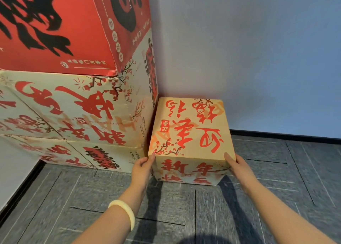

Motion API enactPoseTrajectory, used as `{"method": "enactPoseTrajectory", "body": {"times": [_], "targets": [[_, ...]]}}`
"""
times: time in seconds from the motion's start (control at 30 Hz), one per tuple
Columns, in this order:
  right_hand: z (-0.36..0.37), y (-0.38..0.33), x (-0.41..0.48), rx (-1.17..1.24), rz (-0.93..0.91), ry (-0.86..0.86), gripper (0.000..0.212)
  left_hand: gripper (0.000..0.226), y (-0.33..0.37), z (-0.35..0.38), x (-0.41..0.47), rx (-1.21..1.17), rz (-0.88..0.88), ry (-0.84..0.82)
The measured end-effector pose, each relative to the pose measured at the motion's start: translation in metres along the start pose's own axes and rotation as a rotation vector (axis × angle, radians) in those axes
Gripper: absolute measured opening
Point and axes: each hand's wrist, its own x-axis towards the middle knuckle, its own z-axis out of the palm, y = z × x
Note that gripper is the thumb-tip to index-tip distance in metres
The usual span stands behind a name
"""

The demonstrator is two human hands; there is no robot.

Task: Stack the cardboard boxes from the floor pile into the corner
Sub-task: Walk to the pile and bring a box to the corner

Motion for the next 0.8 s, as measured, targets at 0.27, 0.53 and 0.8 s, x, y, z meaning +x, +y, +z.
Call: {"method": "enactPoseTrajectory", "body": {"times": [0.27,0.53,0.8], "targets": [[0.018,-0.003,0.005,0.024,-0.059,-0.011,0.043,0.047,-0.003,-0.007,0.002,0.016,0.045,0.018],[0.022,0.000,0.006,-0.022,-0.061,0.020,0.046,0.036,0.000,-0.007,0.004,0.073,0.090,0.066],[0.027,-0.003,0.006,-0.049,-0.071,0.029,0.047,0.038,0.004,-0.003,0.005,0.067,0.100,0.073]]}}
